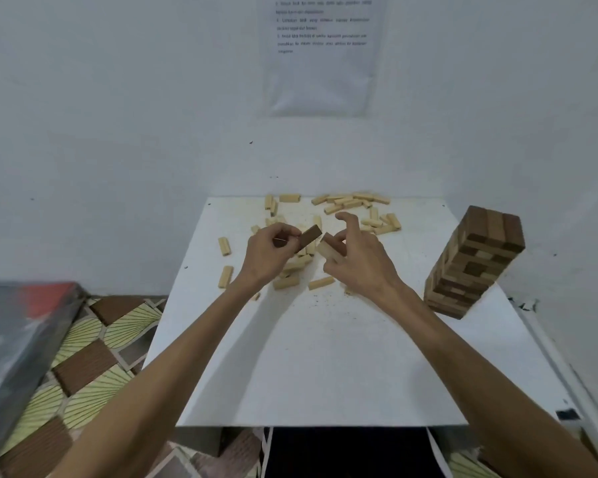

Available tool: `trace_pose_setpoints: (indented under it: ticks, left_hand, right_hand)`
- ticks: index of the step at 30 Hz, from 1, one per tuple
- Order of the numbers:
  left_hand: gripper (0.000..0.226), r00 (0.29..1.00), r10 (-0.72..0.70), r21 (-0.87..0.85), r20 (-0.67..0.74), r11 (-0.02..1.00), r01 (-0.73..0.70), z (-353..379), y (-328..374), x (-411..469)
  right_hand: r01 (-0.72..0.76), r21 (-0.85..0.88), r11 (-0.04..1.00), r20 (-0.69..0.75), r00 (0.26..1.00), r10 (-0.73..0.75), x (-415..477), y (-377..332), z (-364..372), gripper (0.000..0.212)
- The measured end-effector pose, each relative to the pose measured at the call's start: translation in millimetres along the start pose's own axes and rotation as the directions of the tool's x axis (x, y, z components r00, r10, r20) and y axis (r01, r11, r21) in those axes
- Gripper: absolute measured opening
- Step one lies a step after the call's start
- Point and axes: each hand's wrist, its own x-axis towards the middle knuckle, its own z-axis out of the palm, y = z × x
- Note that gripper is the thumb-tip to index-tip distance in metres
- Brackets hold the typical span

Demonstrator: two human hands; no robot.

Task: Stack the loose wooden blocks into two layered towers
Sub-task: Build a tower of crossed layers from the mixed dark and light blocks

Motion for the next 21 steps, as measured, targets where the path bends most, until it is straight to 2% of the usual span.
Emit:
trace_pose_setpoints:
  ticks: [4, 9, 14, 21]
  left_hand:
    - [0.013, 0.998, -0.069, -0.063, -0.013, 0.996, 0.068, 5, -6, -56]
    - [0.015, 0.994, -0.108, -0.008, 0.021, 0.994, 0.109, 13, -20, -99]
    - [0.013, 0.991, -0.136, 0.014, 0.01, 0.991, 0.136, 12, -24, -112]
    - [0.013, 0.988, -0.152, 0.007, -0.019, 0.988, 0.152, 13, -34, -107]
  right_hand:
    - [0.033, -0.072, 0.997, 0.072, 0.997, -0.028, -50, -1, 12, 0.088]
    - [0.093, -0.161, 0.983, 0.195, 0.979, -0.061, -89, 11, 39, 0.087]
    - [0.145, -0.157, 0.977, 0.204, 0.973, -0.112, -92, 24, 48, 0.08]
    - [0.155, -0.212, 0.965, 0.202, 0.973, -0.112, -62, 27, 37, 0.09]
